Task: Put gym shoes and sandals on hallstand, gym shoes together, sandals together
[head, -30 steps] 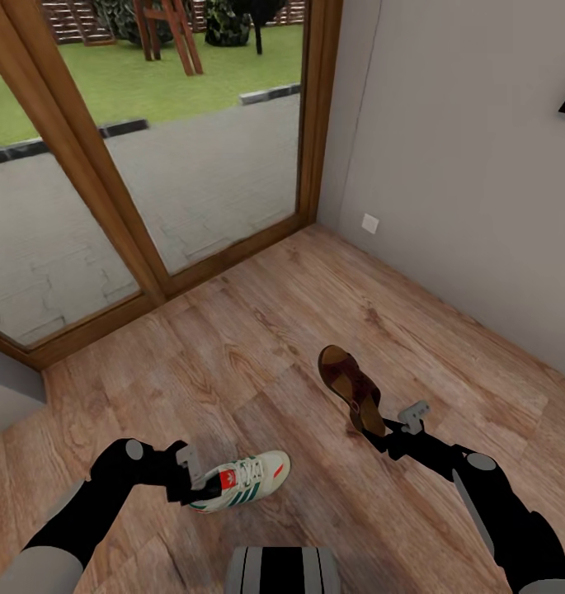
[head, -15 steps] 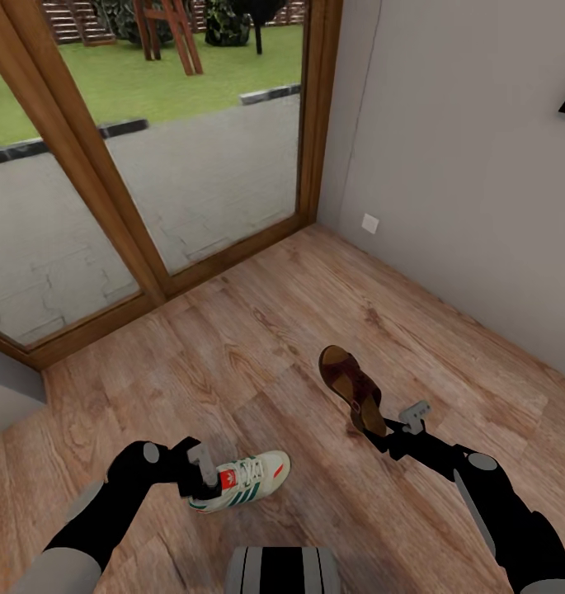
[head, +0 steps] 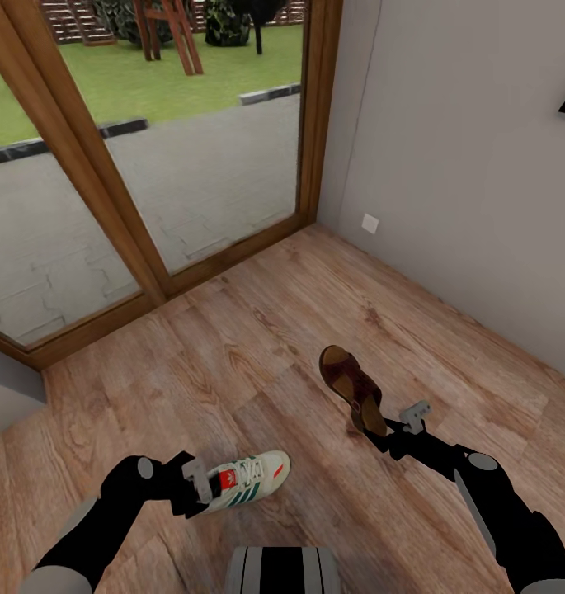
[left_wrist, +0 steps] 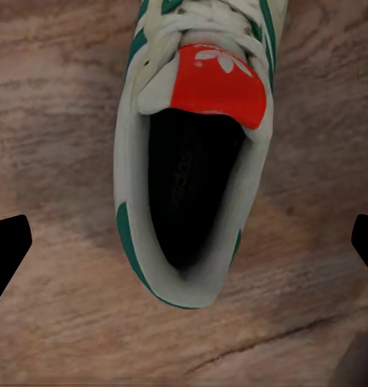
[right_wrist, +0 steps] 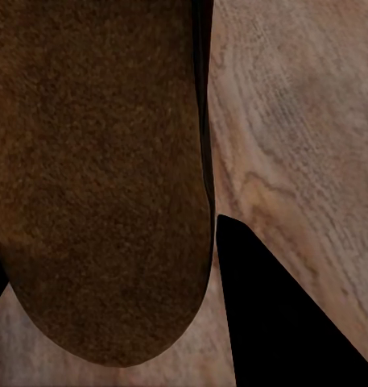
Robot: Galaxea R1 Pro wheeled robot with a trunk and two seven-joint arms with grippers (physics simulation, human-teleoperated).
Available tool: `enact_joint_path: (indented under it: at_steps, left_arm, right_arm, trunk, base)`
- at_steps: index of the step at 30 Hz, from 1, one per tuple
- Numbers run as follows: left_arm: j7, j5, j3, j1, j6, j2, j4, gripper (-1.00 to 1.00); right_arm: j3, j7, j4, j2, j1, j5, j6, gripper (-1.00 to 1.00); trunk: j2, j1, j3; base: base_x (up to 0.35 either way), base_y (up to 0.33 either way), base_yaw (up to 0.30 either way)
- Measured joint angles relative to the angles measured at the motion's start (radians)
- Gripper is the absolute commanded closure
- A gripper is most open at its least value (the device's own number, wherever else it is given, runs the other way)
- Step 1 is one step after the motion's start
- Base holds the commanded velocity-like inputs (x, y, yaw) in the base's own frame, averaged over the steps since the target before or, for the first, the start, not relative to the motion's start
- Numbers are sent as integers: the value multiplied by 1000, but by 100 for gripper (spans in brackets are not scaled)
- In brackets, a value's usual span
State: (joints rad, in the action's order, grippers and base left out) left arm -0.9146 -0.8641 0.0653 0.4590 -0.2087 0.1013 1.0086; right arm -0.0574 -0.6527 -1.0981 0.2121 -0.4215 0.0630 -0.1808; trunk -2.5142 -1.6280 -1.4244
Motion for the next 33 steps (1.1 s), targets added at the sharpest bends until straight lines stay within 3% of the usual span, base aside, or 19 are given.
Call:
enact_joint_path:
  at_steps: [11, 18, 29, 33]
  left_arm:
    - [2, 0, -2, -8, 6, 8, -10, -100]
    - [2, -1, -1, -7, 4, 7, -6, -100]
    - [36, -5, 3, -5, -6, 2, 14, -100]
    - [52, -5, 3, -2, -7, 1, 15, -100]
  right_arm:
    - [0, 0, 0, 0, 0, 0, 0, 100]
    - [0, 0, 0, 0, 0, 1, 0, 100]
    - [0, 0, 0, 0, 0, 0, 0, 100]
    - [0, 0, 0, 0, 0, 1, -2, 100]
  trunk:
    - [0, 0, 0]
    - [-2, -3, -33]
    - [-2, -3, -38]
    - [-3, -5, -55]
  base:
    - [0, 0, 0]
    - [0, 0, 0]
    - [0, 0, 0]
    - [0, 0, 0]
